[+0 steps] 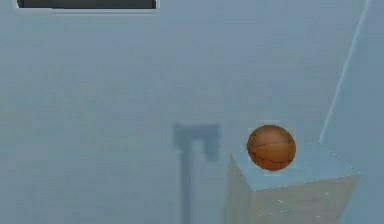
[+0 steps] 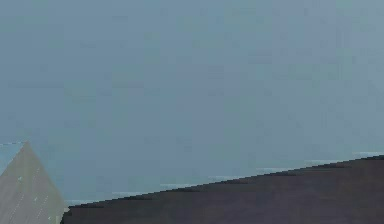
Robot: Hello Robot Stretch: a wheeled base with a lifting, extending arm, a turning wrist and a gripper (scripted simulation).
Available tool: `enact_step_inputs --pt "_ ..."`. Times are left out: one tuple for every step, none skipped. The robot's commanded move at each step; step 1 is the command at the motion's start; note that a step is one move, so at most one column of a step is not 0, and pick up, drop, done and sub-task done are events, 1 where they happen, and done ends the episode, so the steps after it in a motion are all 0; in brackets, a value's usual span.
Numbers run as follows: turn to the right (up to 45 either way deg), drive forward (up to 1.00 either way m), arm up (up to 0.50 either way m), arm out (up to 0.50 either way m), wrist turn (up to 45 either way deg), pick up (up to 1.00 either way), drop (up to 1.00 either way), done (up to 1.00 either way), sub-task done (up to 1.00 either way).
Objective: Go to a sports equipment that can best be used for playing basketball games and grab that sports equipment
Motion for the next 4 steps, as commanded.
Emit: enact_step_inputs --pt "0.0 0.5 0.0 0.0 0.0 0.0 0.0 0.0 0.0" --pt "-39.0 0.0 0.0 0.0 0.0 0.0 0.0 0.0 0.0" --pt "0.0 0.0 0.5 0.0 0.0 0.0 0.0 0.0 0.0" --pt "0.0 0.0 0.38 0.0 0.0 0.0 0.0 0.0 0.0"
